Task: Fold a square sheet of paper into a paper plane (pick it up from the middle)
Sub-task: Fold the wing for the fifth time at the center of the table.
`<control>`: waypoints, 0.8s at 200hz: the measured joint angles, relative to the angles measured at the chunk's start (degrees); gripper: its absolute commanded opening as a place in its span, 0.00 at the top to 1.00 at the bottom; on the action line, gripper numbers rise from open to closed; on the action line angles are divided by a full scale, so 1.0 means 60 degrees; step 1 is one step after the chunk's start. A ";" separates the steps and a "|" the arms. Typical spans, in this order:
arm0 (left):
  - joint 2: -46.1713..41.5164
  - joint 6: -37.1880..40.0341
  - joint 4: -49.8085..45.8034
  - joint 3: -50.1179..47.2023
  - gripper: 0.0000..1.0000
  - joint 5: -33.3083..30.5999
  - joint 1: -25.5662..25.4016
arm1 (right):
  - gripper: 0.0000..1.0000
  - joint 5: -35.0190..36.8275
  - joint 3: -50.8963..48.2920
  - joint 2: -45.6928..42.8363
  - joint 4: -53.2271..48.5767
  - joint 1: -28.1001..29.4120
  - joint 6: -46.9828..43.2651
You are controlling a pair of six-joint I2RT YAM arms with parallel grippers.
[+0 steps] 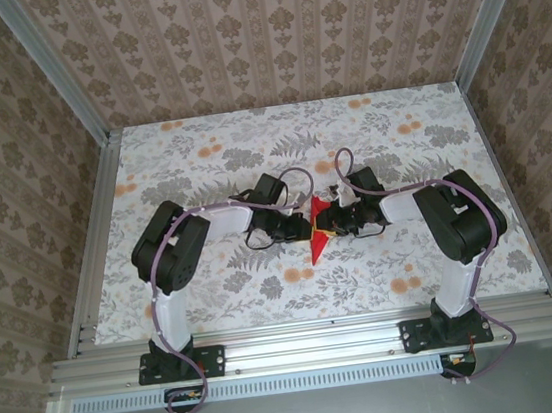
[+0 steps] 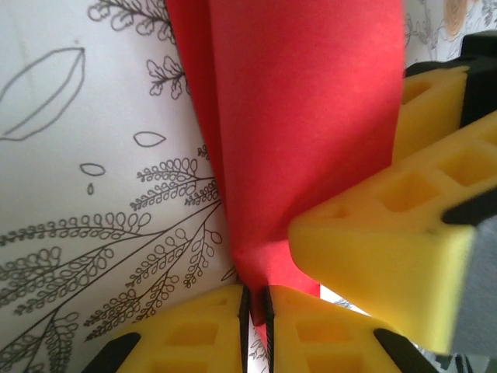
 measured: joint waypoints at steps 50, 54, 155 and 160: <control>0.0036 0.0390 -0.0441 0.0255 0.85 -0.0251 -0.0091 | 0.85 0.0109 0.0000 -0.0033 -0.0062 0.0007 -0.0007; 0.0051 0.0393 -0.0448 0.0259 0.85 -0.0255 -0.0106 | 0.87 0.0182 0.0000 -0.0029 -0.0091 0.0007 -0.0018; -0.0280 0.0164 0.0015 -0.0222 0.74 -0.0135 -0.0164 | 1.00 0.0554 -0.0091 -0.0033 -0.0055 0.0040 0.0062; -0.0310 0.0153 0.0018 -0.0277 0.74 -0.0098 -0.0164 | 1.00 0.0554 -0.0109 -0.0036 -0.0022 0.0040 0.0076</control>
